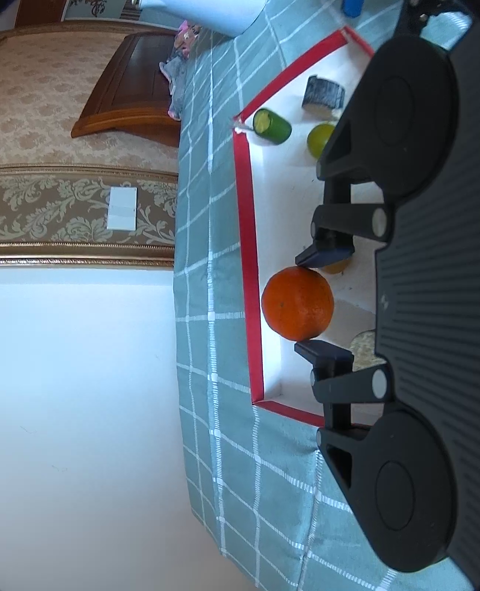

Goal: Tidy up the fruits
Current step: 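Lower the orange into the tray and open the left tool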

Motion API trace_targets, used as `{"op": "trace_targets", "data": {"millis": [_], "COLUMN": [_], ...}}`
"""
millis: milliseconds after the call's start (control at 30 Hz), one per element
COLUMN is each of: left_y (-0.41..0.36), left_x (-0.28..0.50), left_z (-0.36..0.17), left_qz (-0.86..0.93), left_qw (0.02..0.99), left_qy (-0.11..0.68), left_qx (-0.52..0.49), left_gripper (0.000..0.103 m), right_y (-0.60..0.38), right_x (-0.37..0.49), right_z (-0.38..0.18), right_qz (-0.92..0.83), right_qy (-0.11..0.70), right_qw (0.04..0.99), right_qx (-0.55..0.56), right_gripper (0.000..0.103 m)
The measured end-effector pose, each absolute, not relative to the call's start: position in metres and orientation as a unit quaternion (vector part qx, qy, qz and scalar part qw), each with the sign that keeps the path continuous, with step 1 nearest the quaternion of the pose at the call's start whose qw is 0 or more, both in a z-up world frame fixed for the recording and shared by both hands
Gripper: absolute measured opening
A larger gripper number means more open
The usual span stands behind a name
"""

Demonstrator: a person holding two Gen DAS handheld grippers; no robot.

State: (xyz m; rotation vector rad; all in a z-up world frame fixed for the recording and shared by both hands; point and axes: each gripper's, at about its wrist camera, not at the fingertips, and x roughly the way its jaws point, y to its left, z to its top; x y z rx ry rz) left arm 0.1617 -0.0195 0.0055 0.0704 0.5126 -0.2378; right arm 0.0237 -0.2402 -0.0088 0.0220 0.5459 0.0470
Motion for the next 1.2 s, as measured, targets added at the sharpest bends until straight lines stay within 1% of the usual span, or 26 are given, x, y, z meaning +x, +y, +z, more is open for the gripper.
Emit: {"op": "trace_targets", "data": {"millis": [300,767,1000,1067,1100,1133,1167,1200], "left_y": [-0.021,-0.016,-0.017,-0.017,-0.017,-0.017,-0.016,-0.015], "left_x": [0.182,0.202,0.201,0.201,0.201,0.2,0.198,0.194], "left_z": [0.0,-0.019,-0.02,-0.02,-0.02,-0.019,-0.017,-0.015], "left_qz": [-0.091,-0.067,-0.066,-0.066,-0.061,-0.057,-0.054,-0.051], "left_qw": [0.962,0.951,0.952,0.952,0.951,0.952,0.954,0.957], "left_qy": [0.255,0.3,0.295,0.297,0.3,0.298,0.292,0.283], "left_qx": [0.04,0.032,0.038,0.038,0.038,0.037,0.034,0.033], "left_gripper": [0.039,0.039,0.039,0.041,0.052,0.071,0.079,0.083], "right_y": [-0.241,-0.241,-0.241,-0.242,-0.242,-0.242,-0.242,-0.243], "right_x": [0.028,0.028,0.029,0.029,0.029,0.029,0.029,0.028], "right_z": [-0.011,-0.011,-0.011,-0.011,-0.011,-0.011,-0.011,-0.01], "right_qz": [0.02,0.02,0.02,0.02,0.019,0.018,0.017,0.016], "right_qy": [0.277,0.278,0.279,0.278,0.277,0.276,0.275,0.273], "right_qw": [0.961,0.96,0.96,0.96,0.96,0.961,0.961,0.962], "right_qx": [0.015,0.018,0.019,0.019,0.018,0.018,0.019,0.022], "right_gripper": [0.079,0.079,0.079,0.079,0.079,0.079,0.079,0.079]}}
